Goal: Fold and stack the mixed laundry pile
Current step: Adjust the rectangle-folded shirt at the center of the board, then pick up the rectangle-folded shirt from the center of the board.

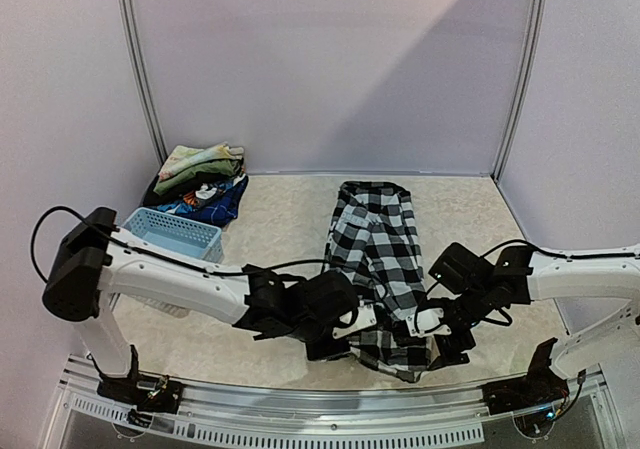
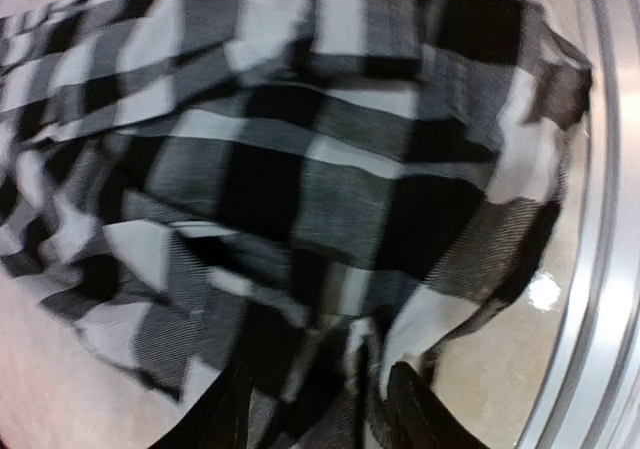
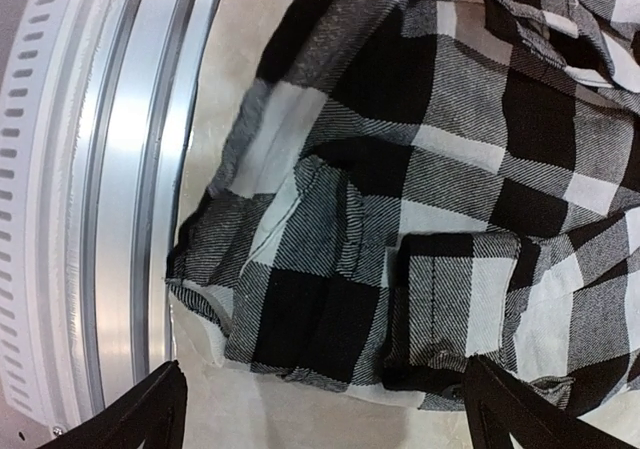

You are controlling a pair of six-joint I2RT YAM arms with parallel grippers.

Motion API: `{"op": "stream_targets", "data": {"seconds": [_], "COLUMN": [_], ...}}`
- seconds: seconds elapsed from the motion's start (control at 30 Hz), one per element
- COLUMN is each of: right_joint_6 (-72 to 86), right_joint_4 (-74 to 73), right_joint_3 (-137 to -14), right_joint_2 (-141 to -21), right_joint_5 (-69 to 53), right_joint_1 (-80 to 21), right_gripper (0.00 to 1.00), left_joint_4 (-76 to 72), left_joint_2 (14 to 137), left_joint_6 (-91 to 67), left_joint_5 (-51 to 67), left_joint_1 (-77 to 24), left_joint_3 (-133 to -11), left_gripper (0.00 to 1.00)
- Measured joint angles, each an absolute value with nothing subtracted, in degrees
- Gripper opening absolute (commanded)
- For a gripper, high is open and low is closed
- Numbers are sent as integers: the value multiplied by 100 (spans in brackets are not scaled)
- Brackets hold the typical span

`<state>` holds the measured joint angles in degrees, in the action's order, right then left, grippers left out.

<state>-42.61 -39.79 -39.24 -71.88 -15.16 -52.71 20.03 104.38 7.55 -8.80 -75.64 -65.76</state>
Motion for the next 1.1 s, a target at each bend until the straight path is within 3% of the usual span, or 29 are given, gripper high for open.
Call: {"op": "stream_targets", "data": {"seconds": [0.13,0.2,0.27,0.3,0.47,0.63,0.7,0.77,0.83,0.93,1.03,1.1], "right_joint_6": [-4185,-4108,-4029,-3972,-3437,-2757,-2729,-2840,-3122,-3531,-3802,-3944], "right_joint_4": [-3992,-4034,-4119,-4167,-4246,-4462,-4565,-4799,-5004,-4805,-4668,-4589], "right_joint_3": [-4027,-4193,-4458,-4644,-5483,-6165,-6202,-6152,-6025,-5378,-4591,-4268], "right_joint_2": [-7153,-7050,-6904,-6840,-6687,-6779,-6831,-6886,-6936,-6871,-6685,-6604], "right_joint_5": [-1341,-1199,-1103,-1100,-1306,-2292,-2676,-3039,-3168,-2703,-2255,-1997], "right_joint_1": [-5277,-5275,-5236,-5190,-4458,-3402,-3284,-3295,-3437,-4060,-4737,-4963], "right_gripper": [99,99,99,99,99,98,93,87,86,90,91,91], "left_joint_4": [2128,2220,2335,2386,2421,2222,2099,2005,1990,2025,1900,1680], "left_joint_2": [9924,9725,9598,9533,9131,8665,8534,8394,8243,8182,8241,8291], "left_joint_6": [154,-19,-158,-287,-928,-1007,-694,-401,-150,233,663,972], "left_joint_5": [-1990,-2359,-2611,-2720,-2711,-2856,-2998,-3039,-2886,-2561,-2272,-2099], "left_joint_1": [-7625,-7640,-7649,-7651,-7540,-7345,-7415,-7450,-7450,-7494,-7638,-7802], "left_joint_3": [-6635,-6672,-6740,-6792,-6869,-6952,-6936,-6799,-6488,-5935,-5349,-4906], "left_gripper": [50,64,97,99,99,96,76,67,61,63,77,78]}}
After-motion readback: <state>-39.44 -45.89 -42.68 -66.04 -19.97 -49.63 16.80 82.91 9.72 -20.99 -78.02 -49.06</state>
